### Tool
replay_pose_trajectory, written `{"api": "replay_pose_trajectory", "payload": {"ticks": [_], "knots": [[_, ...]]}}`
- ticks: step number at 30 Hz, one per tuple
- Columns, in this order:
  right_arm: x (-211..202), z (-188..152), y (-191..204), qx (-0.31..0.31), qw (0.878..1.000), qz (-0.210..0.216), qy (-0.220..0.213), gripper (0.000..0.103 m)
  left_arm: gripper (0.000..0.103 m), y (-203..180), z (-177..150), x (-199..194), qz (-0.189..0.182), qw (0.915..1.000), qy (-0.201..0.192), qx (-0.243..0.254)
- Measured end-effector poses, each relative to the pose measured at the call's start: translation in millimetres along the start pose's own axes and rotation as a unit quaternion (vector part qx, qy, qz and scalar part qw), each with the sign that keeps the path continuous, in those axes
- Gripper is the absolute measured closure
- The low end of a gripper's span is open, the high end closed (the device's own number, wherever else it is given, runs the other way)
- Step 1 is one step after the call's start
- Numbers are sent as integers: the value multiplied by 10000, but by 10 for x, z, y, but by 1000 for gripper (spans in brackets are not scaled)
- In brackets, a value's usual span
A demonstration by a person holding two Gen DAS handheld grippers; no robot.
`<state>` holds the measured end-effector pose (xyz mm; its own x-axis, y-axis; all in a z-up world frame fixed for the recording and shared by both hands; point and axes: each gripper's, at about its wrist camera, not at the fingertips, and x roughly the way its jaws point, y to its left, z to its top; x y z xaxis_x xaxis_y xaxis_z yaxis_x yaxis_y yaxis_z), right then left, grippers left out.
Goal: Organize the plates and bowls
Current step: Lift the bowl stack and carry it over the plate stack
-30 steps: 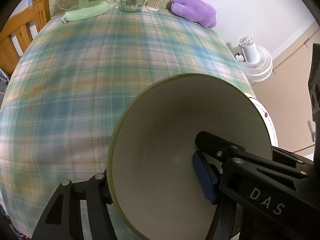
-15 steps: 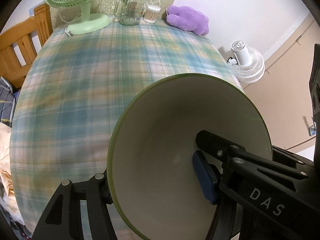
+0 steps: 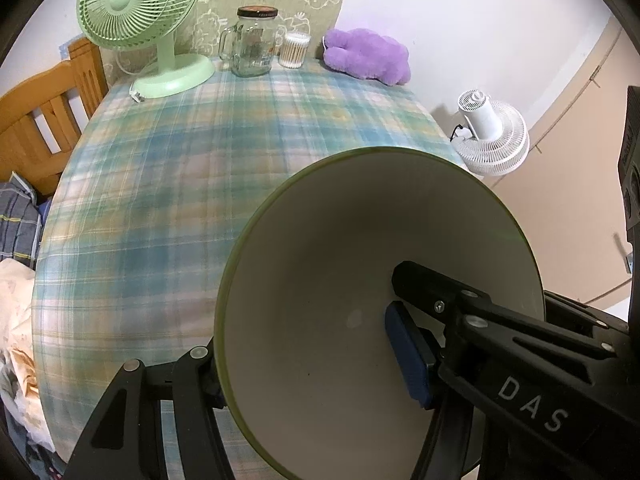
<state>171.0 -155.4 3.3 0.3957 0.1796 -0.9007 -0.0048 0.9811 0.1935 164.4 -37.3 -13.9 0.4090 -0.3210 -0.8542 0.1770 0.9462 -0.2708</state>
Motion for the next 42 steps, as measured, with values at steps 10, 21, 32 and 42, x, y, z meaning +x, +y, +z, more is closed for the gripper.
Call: {"api": "replay_pose_trajectory", "payload": {"ticks": [10, 21, 32, 42], "knots": [[-142, 135, -449, -191, 9998, 79, 50, 64, 38, -462, 49, 90, 77, 9997, -44, -215], [-211, 249, -931, -367, 9990, 189, 148, 64, 38, -931, 81, 238, 208, 9989, -65, -403], [-210, 305, -1426, -467, 9984, 157, 262, 64, 38, -1354, 79, 483, 198, 9982, -9, -568], [-61, 319, -1753, -532, 9971, 141, 532, 64, 38, -1556, 29, 758, 211, 9963, 228, -805]]}}
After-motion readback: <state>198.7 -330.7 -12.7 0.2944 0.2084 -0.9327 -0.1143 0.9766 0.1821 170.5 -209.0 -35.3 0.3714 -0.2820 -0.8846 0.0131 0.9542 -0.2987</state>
